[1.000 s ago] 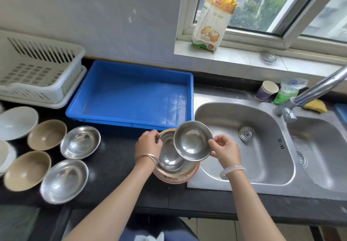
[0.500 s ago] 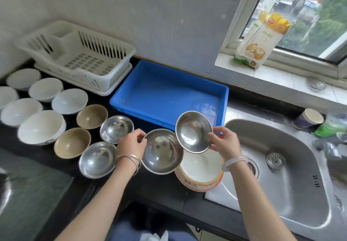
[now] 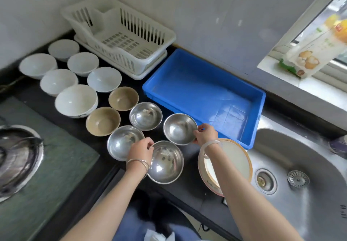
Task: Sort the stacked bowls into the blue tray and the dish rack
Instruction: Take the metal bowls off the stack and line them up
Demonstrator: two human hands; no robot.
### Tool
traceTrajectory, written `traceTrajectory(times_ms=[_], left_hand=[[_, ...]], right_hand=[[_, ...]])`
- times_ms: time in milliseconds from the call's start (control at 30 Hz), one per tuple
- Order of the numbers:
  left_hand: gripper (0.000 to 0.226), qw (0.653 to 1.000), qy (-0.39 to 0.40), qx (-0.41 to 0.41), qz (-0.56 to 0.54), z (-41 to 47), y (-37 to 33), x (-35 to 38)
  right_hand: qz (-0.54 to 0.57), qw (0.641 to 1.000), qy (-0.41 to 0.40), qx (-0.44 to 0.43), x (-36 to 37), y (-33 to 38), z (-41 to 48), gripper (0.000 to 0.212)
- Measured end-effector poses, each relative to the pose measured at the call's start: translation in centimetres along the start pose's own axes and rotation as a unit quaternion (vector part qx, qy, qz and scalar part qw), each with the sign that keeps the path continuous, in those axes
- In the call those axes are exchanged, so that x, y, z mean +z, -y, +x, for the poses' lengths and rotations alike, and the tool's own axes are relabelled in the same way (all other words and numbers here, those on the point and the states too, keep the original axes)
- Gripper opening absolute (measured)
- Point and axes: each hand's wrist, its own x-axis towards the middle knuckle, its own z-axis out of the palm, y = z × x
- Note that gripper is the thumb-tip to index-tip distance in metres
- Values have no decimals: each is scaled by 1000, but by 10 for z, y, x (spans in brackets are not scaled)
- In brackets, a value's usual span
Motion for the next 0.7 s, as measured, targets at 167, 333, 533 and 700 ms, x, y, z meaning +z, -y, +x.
traceTrajectory(times_ms=[167,333,533,700], left_hand=[[10,999,1,16,44,6,2,4],[16,997,-1,46,66,10,0,8],[31,996,1,61,66,16,4,8],[33,996,5,67,55,19,4,9]], right_hand=[[-41,999,8,34,14,3,6,13],[-72,995,19,66,21,7,9,9],[-36,995,11,88,27,6,8,11],[61,991,17,115,30,2,8,15]])
